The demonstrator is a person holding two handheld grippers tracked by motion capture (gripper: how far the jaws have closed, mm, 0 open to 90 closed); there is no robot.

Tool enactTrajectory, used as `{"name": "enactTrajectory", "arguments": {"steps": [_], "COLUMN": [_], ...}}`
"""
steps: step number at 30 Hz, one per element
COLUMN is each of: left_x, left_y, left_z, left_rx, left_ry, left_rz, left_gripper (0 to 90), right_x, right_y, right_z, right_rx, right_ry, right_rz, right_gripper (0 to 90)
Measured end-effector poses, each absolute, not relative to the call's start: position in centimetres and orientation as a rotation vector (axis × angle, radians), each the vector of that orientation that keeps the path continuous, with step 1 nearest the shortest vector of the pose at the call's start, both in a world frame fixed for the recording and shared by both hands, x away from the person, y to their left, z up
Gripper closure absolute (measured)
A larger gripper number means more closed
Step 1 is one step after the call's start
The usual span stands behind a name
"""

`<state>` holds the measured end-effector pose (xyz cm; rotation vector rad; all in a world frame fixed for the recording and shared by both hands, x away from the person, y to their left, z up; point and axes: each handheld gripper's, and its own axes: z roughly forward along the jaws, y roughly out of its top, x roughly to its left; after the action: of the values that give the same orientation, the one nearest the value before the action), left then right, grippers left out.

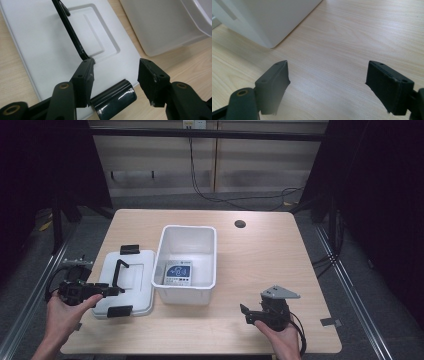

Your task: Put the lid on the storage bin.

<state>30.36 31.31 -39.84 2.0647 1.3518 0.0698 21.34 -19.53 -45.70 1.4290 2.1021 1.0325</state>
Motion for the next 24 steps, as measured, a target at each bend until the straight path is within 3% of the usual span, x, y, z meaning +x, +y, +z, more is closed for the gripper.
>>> {"name": "enactTrajectory", "arguments": {"steps": [24], "left_x": [36.0], "left_y": [30.8], "left_z": [-39.0], "left_rx": [2.139], "left_ry": [1.561], "left_rz": [0.055], "left_gripper": [59.1], "right_x": [21.3], "right_y": [-18.8], "right_z": [-45.9], "right_rx": [1.404], "right_ry": [2.152], "right_rz": [1.013], "right_gripper": [18.0]}}
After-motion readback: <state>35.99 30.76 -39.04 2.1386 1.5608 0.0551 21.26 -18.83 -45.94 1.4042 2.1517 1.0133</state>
